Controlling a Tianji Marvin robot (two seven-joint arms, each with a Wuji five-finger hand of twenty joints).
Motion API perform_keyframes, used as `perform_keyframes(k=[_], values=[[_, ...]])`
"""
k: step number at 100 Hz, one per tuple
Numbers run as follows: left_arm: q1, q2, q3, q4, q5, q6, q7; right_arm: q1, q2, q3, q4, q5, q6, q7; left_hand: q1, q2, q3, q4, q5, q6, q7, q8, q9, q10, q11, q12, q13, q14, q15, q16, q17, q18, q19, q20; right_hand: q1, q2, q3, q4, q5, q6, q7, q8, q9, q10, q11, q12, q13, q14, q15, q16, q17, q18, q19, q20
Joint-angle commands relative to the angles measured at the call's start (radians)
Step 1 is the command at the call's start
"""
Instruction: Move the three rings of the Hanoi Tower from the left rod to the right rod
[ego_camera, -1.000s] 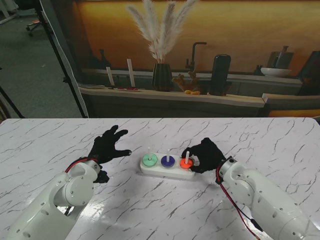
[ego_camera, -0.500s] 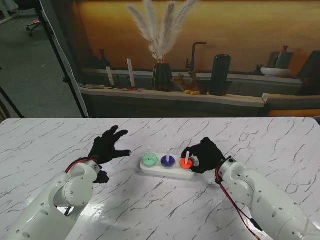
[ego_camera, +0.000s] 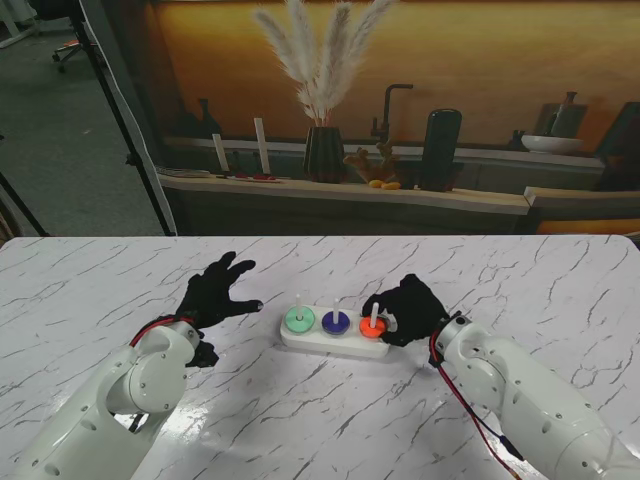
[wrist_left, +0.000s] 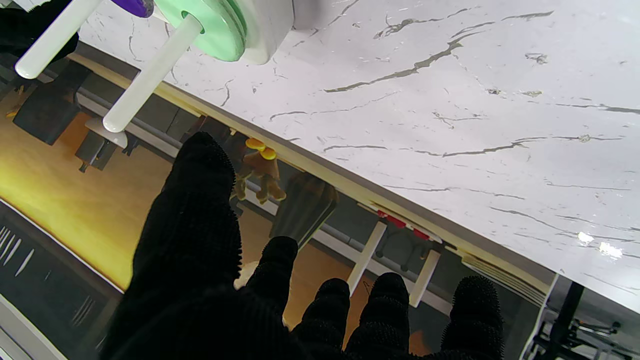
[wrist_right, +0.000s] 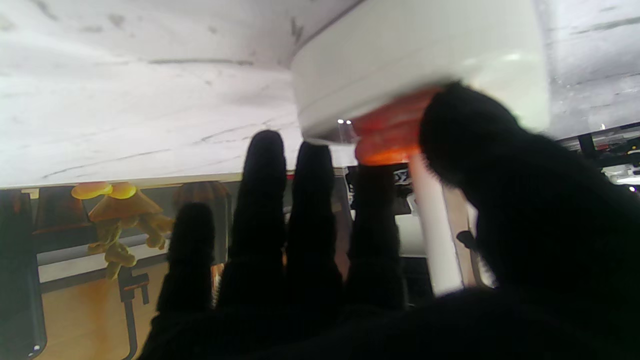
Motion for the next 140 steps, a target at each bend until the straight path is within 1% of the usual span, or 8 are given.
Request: perform_keyframes(k=[1, 6, 15, 17, 21, 82, 108, 140], values=[[0.006, -0.004, 0.0, 0.002, -0.005, -0.016, -0.011, -0.011, -0.011, -0.01, 0.01, 0.002, 0.001, 0.001, -0.016, 0.029, -0.026, -0.029, 0.014, -0.027, 0.0, 0.005, 0.02, -0.02, -0.007, 0.012, -0.003, -0.017, -0.025, -0.011, -0.012, 0.011, -0.043, -0.009, 0.067, 0.071, 0.021, -0.05, 0.073, -0.044, 0.074, 0.033, 0.133, -0.089, 0.095, 0.063, 0.03, -0.038, 0.03, 0.023, -0.002, 0.312, 0.022, 0.017], [0.007, -0.004, 0.0, 0.002, -0.005, -0.016, -0.011, -0.012, -0.012, -0.008, 0.009, 0.004, 0.003, 0.0, -0.016, 0.029, -0.026, -0.029, 0.014, -0.028, 0.0, 0.005, 0.02, -0.02, -0.007, 0.012, -0.003, -0.017, -0.025, -0.011, -0.012, 0.011, -0.043, -0.009, 0.074, 0.081, 0.017, -0.064, 0.08, -0.046, 0.076, 0.027, 0.144, -0.088, 0.089, 0.069, 0.034, -0.039, 0.033, 0.024, -0.002, 0.311, 0.023, 0.018], [0.008, -0.004, -0.001, 0.002, -0.006, -0.016, -0.013, -0.017, -0.012, 0.003, 0.0, 0.008, 0.002, 0.004, -0.017, 0.029, -0.026, -0.029, 0.014, -0.028, 0.0, 0.005, 0.02, -0.021, -0.007, 0.012, -0.005, -0.018, -0.026, -0.011, -0.013, 0.011, -0.045, -0.009, 0.08, 0.085, 0.015, -0.07, 0.085, -0.047, 0.078, 0.013, 0.153, -0.085, 0.086, 0.074, 0.039, -0.039, 0.037, 0.026, -0.001, 0.311, 0.024, 0.018], [0.008, -0.004, -0.002, 0.001, -0.006, -0.016, -0.013, -0.018, -0.012, 0.006, -0.002, 0.008, 0.001, 0.004, -0.017, 0.029, -0.026, -0.03, 0.014, -0.029, 0.0, 0.005, 0.02, -0.02, -0.007, 0.012, -0.005, -0.018, -0.026, -0.011, -0.013, 0.011, -0.045, -0.009, 0.081, 0.086, 0.015, -0.073, 0.083, -0.049, 0.104, -0.036, 0.158, -0.084, 0.077, 0.085, 0.041, -0.038, 0.038, 0.026, 0.0, 0.31, 0.025, 0.019], [0.008, -0.004, -0.002, 0.001, -0.007, -0.016, -0.013, -0.022, -0.012, 0.012, -0.008, 0.007, -0.002, 0.005, -0.017, 0.03, -0.026, -0.029, 0.014, -0.028, 0.0, 0.005, 0.02, -0.019, -0.007, 0.012, -0.005, -0.017, -0.026, -0.011, -0.014, 0.011, -0.046, -0.01, 0.082, 0.085, 0.015, -0.075, 0.086, -0.051, 0.114, -0.052, 0.164, -0.085, 0.074, 0.088, 0.044, -0.04, 0.04, 0.027, 0.002, 0.311, 0.026, 0.019], [0.009, -0.003, 0.003, -0.001, -0.017, -0.015, -0.025, -0.059, -0.009, 0.117, -0.102, 0.018, -0.052, 0.061, -0.026, 0.032, -0.027, -0.031, 0.01, -0.028, -0.002, 0.003, 0.015, -0.018, -0.008, 0.01, -0.013, -0.019, -0.03, -0.015, -0.018, 0.011, -0.064, -0.011, 0.108, 0.095, 0.009, -0.091, 0.121, -0.04, 0.151, -0.103, 0.219, -0.058, 0.063, 0.092, 0.092, -0.02, 0.055, 0.034, 0.027, 0.321, 0.041, 0.03], [0.008, -0.003, 0.006, -0.002, -0.02, -0.015, -0.027, -0.084, -0.008, 0.165, -0.155, 0.007, -0.08, 0.063, -0.027, 0.034, -0.027, -0.032, 0.01, -0.027, -0.003, 0.003, 0.014, -0.019, -0.008, 0.009, -0.014, -0.018, -0.031, -0.016, -0.018, 0.011, -0.071, -0.009, 0.114, 0.087, 0.01, -0.096, 0.129, -0.043, 0.171, -0.122, 0.236, -0.057, 0.058, 0.096, 0.108, -0.02, 0.061, 0.038, 0.039, 0.322, 0.048, 0.037], [0.008, -0.003, 0.006, -0.003, -0.02, -0.017, -0.027, -0.089, -0.005, 0.195, -0.198, -0.004, -0.106, 0.081, -0.028, 0.032, -0.027, -0.032, 0.01, -0.028, -0.003, 0.003, 0.014, -0.019, -0.008, 0.009, -0.014, -0.018, -0.031, -0.017, -0.017, 0.01, -0.076, -0.006, 0.117, 0.091, 0.006, -0.097, 0.128, -0.044, 0.179, -0.129, 0.239, -0.058, 0.054, 0.103, 0.112, -0.019, 0.06, 0.04, 0.044, 0.32, 0.048, 0.041]])
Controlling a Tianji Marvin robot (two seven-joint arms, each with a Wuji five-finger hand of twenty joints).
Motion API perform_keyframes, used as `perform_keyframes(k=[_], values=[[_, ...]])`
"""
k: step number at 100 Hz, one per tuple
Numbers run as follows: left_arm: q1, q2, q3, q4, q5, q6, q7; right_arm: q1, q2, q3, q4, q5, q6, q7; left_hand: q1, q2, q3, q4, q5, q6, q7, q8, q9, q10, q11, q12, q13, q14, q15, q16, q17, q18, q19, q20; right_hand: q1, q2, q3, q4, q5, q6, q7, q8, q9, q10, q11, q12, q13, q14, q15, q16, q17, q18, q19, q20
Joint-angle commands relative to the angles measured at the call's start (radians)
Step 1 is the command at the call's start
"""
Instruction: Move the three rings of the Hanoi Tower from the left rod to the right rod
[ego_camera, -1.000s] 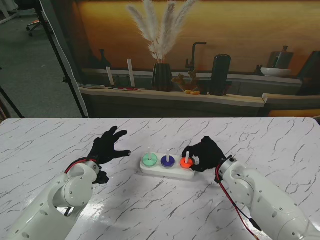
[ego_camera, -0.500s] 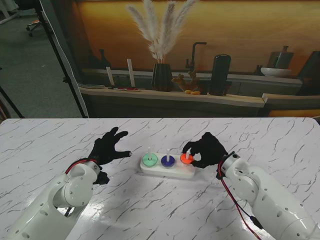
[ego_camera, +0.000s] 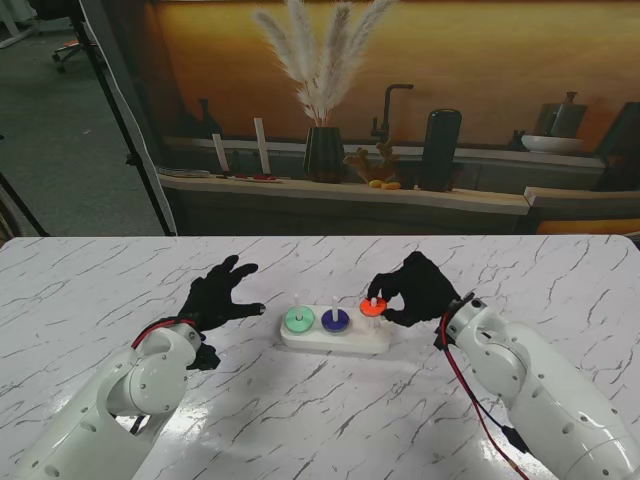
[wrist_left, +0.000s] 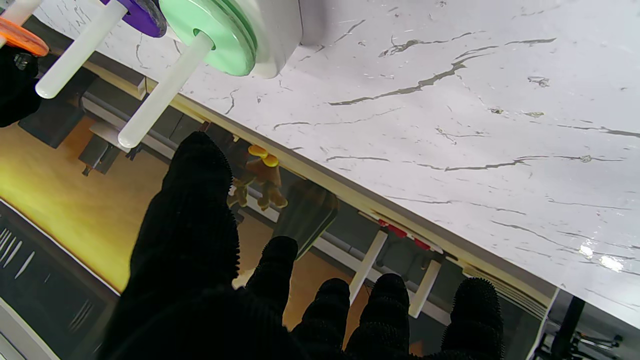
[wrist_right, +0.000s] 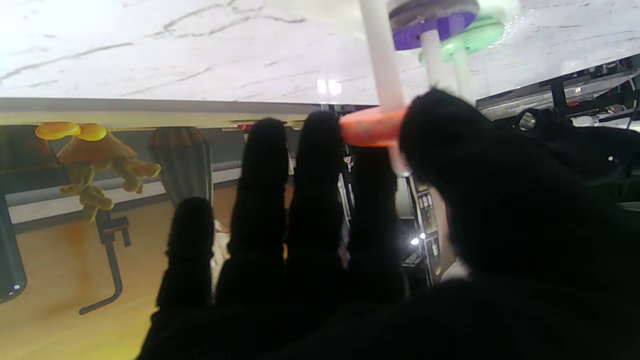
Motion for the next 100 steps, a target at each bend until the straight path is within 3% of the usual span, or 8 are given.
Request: perform_keyframes(k=[1, 63, 100], values=[[0.005, -0.003, 0.001, -0.001, -0.004, -0.017, -0.012, -0.004, -0.002, 0.003, -0.02, -0.002, -0.01, 0.005, -0.017, 0.031, -0.025, -0.032, 0.01, -0.028, -0.003, 0.003, 0.014, -0.019, -0.008, 0.009, -0.012, -0.018, -0.021, -0.015, -0.014, 0.01, -0.056, -0.006, 0.033, 0.037, 0.038, -0.024, 0.025, -0.04, 0.033, 0.006, 0.03, -0.034, -0.001, 0.013, 0.024, -0.012, 0.022, 0.015, -0.003, 0.32, 0.023, 0.018], [0.003, -0.003, 0.001, -0.003, -0.002, -0.019, -0.011, -0.028, -0.002, 0.033, -0.049, -0.015, -0.014, -0.004, -0.018, 0.032, -0.025, -0.032, 0.01, -0.029, -0.003, 0.003, 0.015, -0.019, -0.008, 0.009, -0.013, -0.019, -0.021, -0.016, -0.012, 0.011, -0.062, -0.002, 0.043, 0.026, 0.038, -0.028, 0.026, -0.042, 0.043, 0.001, 0.034, -0.034, -0.004, 0.023, 0.027, -0.015, 0.027, 0.022, -0.001, 0.32, 0.021, 0.024], [0.009, -0.004, -0.002, -0.005, -0.006, -0.014, -0.012, -0.021, 0.0, -0.027, 0.021, -0.016, -0.01, -0.022, -0.017, 0.033, -0.025, -0.032, 0.011, -0.028, -0.002, 0.003, 0.015, -0.018, -0.008, 0.009, -0.013, -0.019, -0.021, -0.016, -0.012, 0.01, -0.065, 0.001, 0.035, 0.0, 0.053, -0.027, 0.021, -0.034, 0.028, 0.004, 0.019, -0.035, -0.007, 0.024, 0.013, -0.019, 0.02, 0.021, -0.011, 0.318, 0.015, 0.025]])
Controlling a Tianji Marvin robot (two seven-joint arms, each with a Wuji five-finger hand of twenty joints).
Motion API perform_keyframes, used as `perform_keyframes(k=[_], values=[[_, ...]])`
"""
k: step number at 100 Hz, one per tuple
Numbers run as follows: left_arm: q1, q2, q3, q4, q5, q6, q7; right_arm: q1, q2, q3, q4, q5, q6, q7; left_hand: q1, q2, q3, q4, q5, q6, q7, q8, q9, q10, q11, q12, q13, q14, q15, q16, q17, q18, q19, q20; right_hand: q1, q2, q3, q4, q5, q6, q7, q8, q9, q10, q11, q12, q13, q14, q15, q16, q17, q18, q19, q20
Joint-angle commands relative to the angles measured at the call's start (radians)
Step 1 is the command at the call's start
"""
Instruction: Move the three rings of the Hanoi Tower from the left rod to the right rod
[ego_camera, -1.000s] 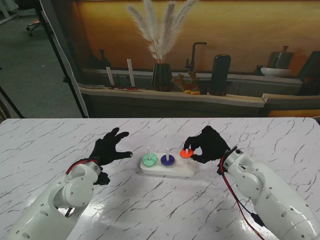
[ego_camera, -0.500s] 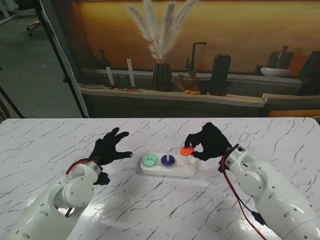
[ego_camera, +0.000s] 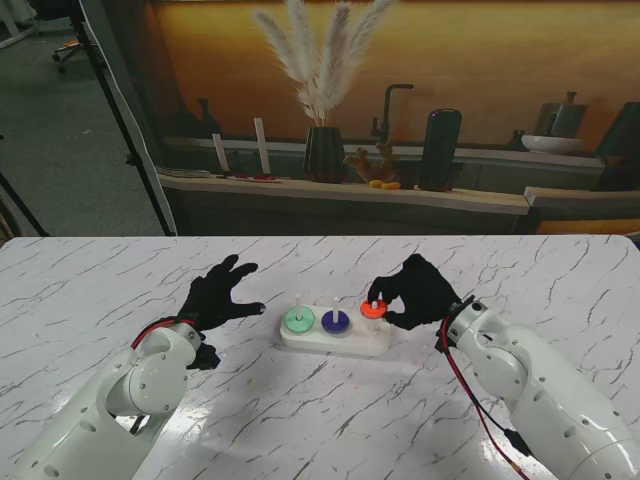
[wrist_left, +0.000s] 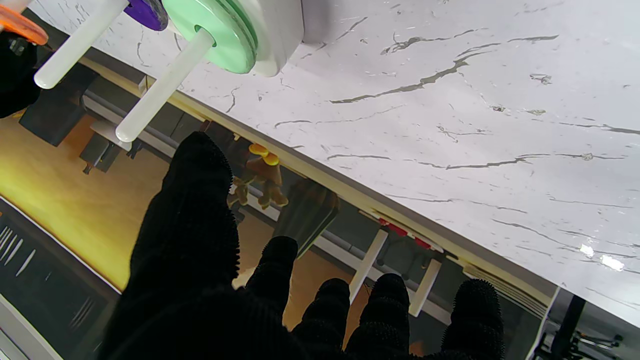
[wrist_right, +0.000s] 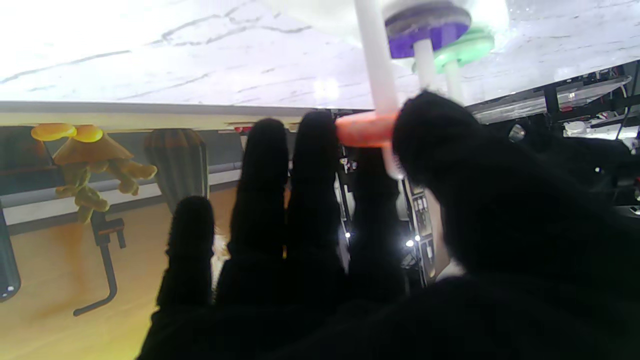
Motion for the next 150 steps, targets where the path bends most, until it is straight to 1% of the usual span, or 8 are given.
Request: perform_keyframes(k=[1, 59, 70, 80, 112, 125, 132, 150], values=[[0.007, -0.004, 0.0, -0.002, -0.004, -0.013, -0.013, -0.012, -0.008, -0.019, 0.02, -0.002, 0.001, 0.001, -0.018, 0.033, -0.025, -0.032, 0.011, -0.029, -0.003, 0.003, 0.015, -0.018, -0.008, 0.009, -0.013, -0.019, -0.021, -0.016, -0.012, 0.01, -0.047, 0.001, 0.017, -0.008, 0.043, -0.027, 0.026, -0.024, 0.013, 0.004, 0.018, -0.056, -0.009, 0.011, 0.012, -0.02, 0.019, 0.018, -0.02, 0.318, 0.015, 0.022], [0.005, -0.004, 0.001, -0.001, -0.009, -0.012, -0.013, -0.011, -0.012, -0.019, 0.032, 0.001, 0.018, -0.022, -0.019, 0.035, -0.026, -0.033, 0.012, -0.029, -0.002, 0.003, 0.014, -0.019, -0.008, 0.008, -0.015, -0.02, -0.022, -0.016, -0.012, 0.009, -0.052, 0.003, 0.017, -0.019, 0.054, -0.03, 0.029, -0.021, -0.002, 0.023, 0.015, -0.057, -0.003, 0.007, 0.012, -0.021, 0.022, 0.019, -0.022, 0.318, 0.015, 0.024], [0.006, -0.004, 0.001, -0.002, -0.008, -0.011, -0.014, -0.013, -0.013, -0.019, 0.034, 0.002, 0.02, -0.025, -0.019, 0.035, -0.026, -0.033, 0.012, -0.029, -0.002, 0.003, 0.014, -0.019, -0.008, 0.008, -0.015, -0.018, -0.022, -0.016, -0.013, 0.009, -0.053, 0.003, 0.017, -0.078, 0.071, -0.029, 0.034, -0.007, -0.019, 0.037, 0.006, -0.056, 0.001, 0.004, 0.009, -0.02, 0.021, 0.017, -0.024, 0.32, 0.013, 0.023], [0.006, -0.004, 0.001, -0.002, -0.007, -0.011, -0.013, -0.011, -0.014, -0.021, 0.039, -0.005, 0.022, -0.039, -0.019, 0.036, -0.026, -0.033, 0.012, -0.03, -0.002, 0.003, 0.014, -0.019, -0.008, 0.008, -0.015, -0.02, -0.022, -0.016, -0.013, 0.01, -0.054, 0.003, 0.069, -0.158, 0.098, -0.057, 0.06, -0.004, -0.059, 0.146, 0.028, -0.052, 0.015, -0.004, 0.037, -0.019, 0.035, 0.019, -0.001, 0.317, 0.027, 0.024], [0.008, -0.004, 0.0, -0.003, -0.008, -0.009, -0.013, -0.001, -0.021, -0.035, 0.061, -0.002, 0.024, -0.086, -0.018, 0.036, -0.026, -0.033, 0.013, -0.029, -0.002, 0.003, 0.014, -0.02, -0.008, 0.008, -0.015, -0.02, -0.022, -0.016, -0.013, 0.009, -0.056, 0.004, 0.112, -0.164, 0.101, -0.08, 0.073, -0.016, -0.003, 0.074, 0.081, -0.044, -0.002, 0.017, 0.09, -0.011, 0.053, 0.038, 0.025, 0.298, 0.066, 0.017], [0.01, -0.004, -0.001, -0.005, -0.006, -0.007, -0.014, -0.005, -0.019, -0.03, 0.056, 0.003, 0.019, -0.069, -0.018, 0.036, -0.026, -0.033, 0.014, -0.028, -0.002, 0.003, 0.013, -0.019, -0.009, 0.008, -0.017, -0.019, -0.023, -0.017, -0.013, 0.01, -0.057, 0.004, 0.022, -0.158, 0.106, -0.054, 0.039, 0.012, -0.049, 0.126, 0.001, -0.039, 0.035, -0.001, 0.032, -0.014, 0.037, 0.018, -0.005, 0.307, 0.053, 0.011], [0.01, -0.004, -0.002, -0.006, -0.006, -0.007, -0.015, 0.0, -0.018, -0.033, 0.061, 0.003, 0.014, -0.065, -0.018, 0.035, -0.026, -0.033, 0.013, -0.028, -0.002, 0.003, 0.014, -0.018, -0.008, 0.008, -0.017, -0.02, -0.023, -0.017, -0.013, 0.01, -0.058, 0.005, -0.06, -0.126, 0.101, 0.07, -0.003, 0.031, -0.092, 0.15, -0.067, -0.036, 0.048, -0.029, -0.013, -0.006, 0.011, 0.009, -0.03, 0.311, 0.033, 0.008], [0.011, -0.003, -0.001, -0.007, -0.009, -0.005, -0.02, 0.022, -0.005, -0.054, 0.069, -0.005, 0.006, 0.005, -0.019, 0.035, -0.026, -0.033, 0.014, -0.028, -0.002, 0.003, 0.011, -0.019, -0.009, 0.008, -0.018, -0.02, -0.023, -0.017, -0.015, 0.008, -0.06, 0.004, -0.204, -0.156, 0.049, 0.061, -0.184, 0.111, -0.218, 0.13, -0.27, -0.005, -0.001, -0.05, -0.145, 0.016, -0.058, -0.005, -0.105, 0.32, -0.03, -0.001]])
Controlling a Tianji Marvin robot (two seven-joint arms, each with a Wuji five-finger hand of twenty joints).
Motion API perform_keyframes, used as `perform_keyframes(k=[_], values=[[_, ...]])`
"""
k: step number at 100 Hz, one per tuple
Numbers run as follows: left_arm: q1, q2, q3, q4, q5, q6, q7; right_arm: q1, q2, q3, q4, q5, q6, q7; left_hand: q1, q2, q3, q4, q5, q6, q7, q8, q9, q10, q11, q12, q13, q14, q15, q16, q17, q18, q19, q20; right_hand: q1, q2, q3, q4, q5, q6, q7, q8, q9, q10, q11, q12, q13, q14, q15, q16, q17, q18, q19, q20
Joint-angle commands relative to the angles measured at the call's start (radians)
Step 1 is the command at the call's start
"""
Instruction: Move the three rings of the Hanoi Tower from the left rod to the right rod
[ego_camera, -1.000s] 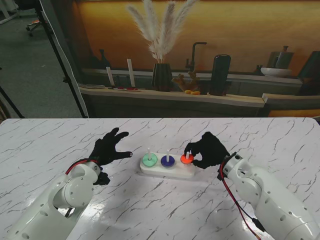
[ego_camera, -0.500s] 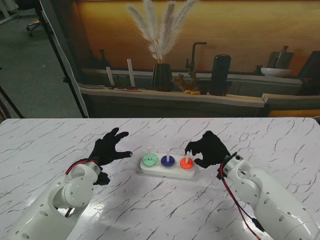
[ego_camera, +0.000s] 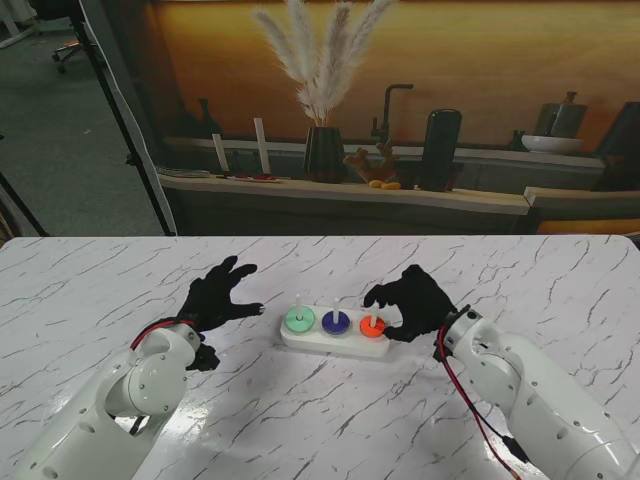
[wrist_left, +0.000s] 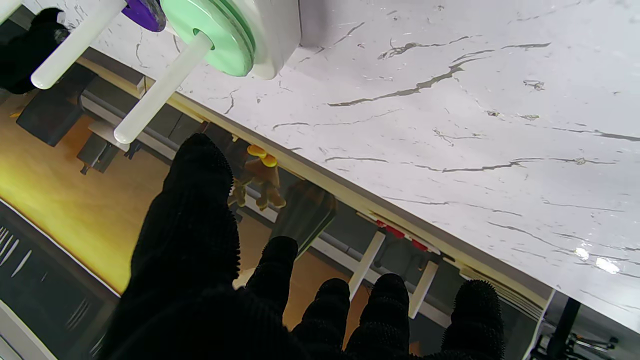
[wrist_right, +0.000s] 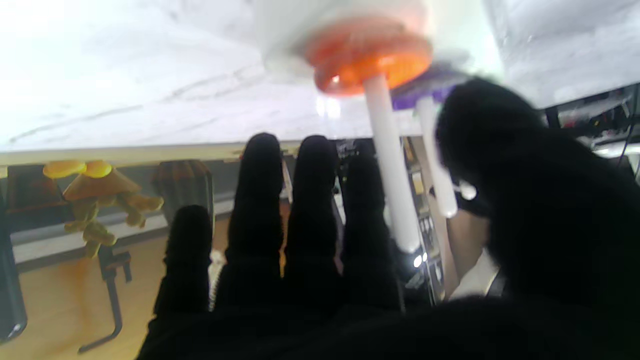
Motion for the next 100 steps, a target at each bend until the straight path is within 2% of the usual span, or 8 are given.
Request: perform_keyframes(k=[1, 14, 28, 57, 78, 100], values=[[0.006, -0.003, 0.002, -0.002, -0.006, -0.013, -0.014, 0.009, 0.003, -0.017, 0.01, -0.01, -0.01, -0.003, -0.019, 0.024, -0.026, -0.033, 0.013, -0.028, -0.002, 0.003, 0.011, -0.019, -0.009, 0.008, -0.018, -0.02, -0.023, -0.017, -0.015, 0.008, -0.049, 0.004, -0.056, -0.029, -0.004, 0.023, -0.064, 0.025, -0.042, 0.004, -0.063, 0.007, -0.022, -0.02, -0.043, 0.002, -0.029, -0.013, -0.037, 0.32, -0.025, -0.01], [0.006, -0.002, 0.0, -0.003, -0.005, -0.012, -0.018, 0.02, 0.014, -0.032, 0.015, -0.024, -0.01, 0.041, -0.018, 0.023, -0.026, -0.033, 0.013, -0.028, -0.002, 0.003, 0.011, -0.019, -0.009, 0.008, -0.019, -0.019, -0.024, -0.018, -0.015, 0.008, -0.051, 0.004, -0.091, -0.04, -0.014, 0.015, -0.13, 0.036, -0.089, -0.005, -0.148, 0.024, -0.045, -0.026, -0.093, 0.01, -0.051, -0.015, -0.065, 0.318, -0.052, -0.01], [0.007, -0.001, -0.002, -0.004, -0.003, -0.012, -0.022, 0.037, 0.015, -0.057, 0.045, -0.031, -0.008, 0.029, -0.02, 0.023, -0.026, -0.033, 0.012, -0.028, -0.003, 0.003, 0.01, -0.018, -0.009, 0.007, -0.021, -0.021, -0.025, -0.019, -0.017, 0.007, -0.054, 0.003, -0.093, -0.048, -0.009, 0.013, -0.151, 0.035, -0.109, -0.005, -0.19, 0.038, -0.05, -0.027, -0.104, 0.01, -0.052, -0.011, -0.069, 0.318, -0.062, -0.003], [0.007, 0.0, 0.0, -0.006, -0.008, -0.01, -0.031, 0.091, 0.016, -0.131, 0.102, -0.043, 0.003, 0.002, -0.021, 0.022, -0.026, -0.033, 0.014, -0.028, -0.002, 0.003, 0.011, -0.018, -0.009, 0.007, -0.023, -0.021, -0.026, -0.02, -0.018, 0.008, -0.06, 0.002, -0.078, -0.055, 0.004, 0.012, -0.144, 0.005, -0.101, 0.009, -0.194, 0.036, -0.035, -0.024, -0.101, 0.003, -0.028, 0.004, -0.065, 0.315, -0.06, 0.016], [0.011, 0.001, -0.006, -0.009, -0.006, -0.01, -0.031, 0.116, 0.013, -0.171, 0.123, -0.043, 0.009, -0.015, -0.021, 0.023, -0.026, -0.033, 0.013, -0.029, -0.002, 0.003, 0.011, -0.018, -0.009, 0.007, -0.024, -0.022, -0.027, -0.021, -0.019, 0.007, -0.064, 0.002, -0.051, -0.03, -0.001, 0.02, -0.128, -0.013, -0.084, 0.019, -0.168, 0.015, -0.015, -0.018, -0.09, -0.008, 0.0, 0.019, -0.058, 0.31, -0.056, 0.034], [0.014, 0.0, -0.008, -0.009, -0.008, -0.011, -0.031, 0.132, 0.017, -0.192, 0.132, -0.055, 0.004, -0.01, -0.021, 0.024, -0.026, -0.034, 0.013, -0.029, -0.002, 0.003, 0.012, -0.019, -0.009, 0.007, -0.025, -0.022, -0.027, -0.021, -0.018, 0.006, -0.067, 0.003, -0.006, 0.025, -0.011, 0.038, -0.061, -0.048, -0.047, 0.033, -0.103, -0.031, 0.008, -0.007, -0.067, -0.022, 0.02, 0.028, -0.049, 0.305, -0.051, 0.043]])
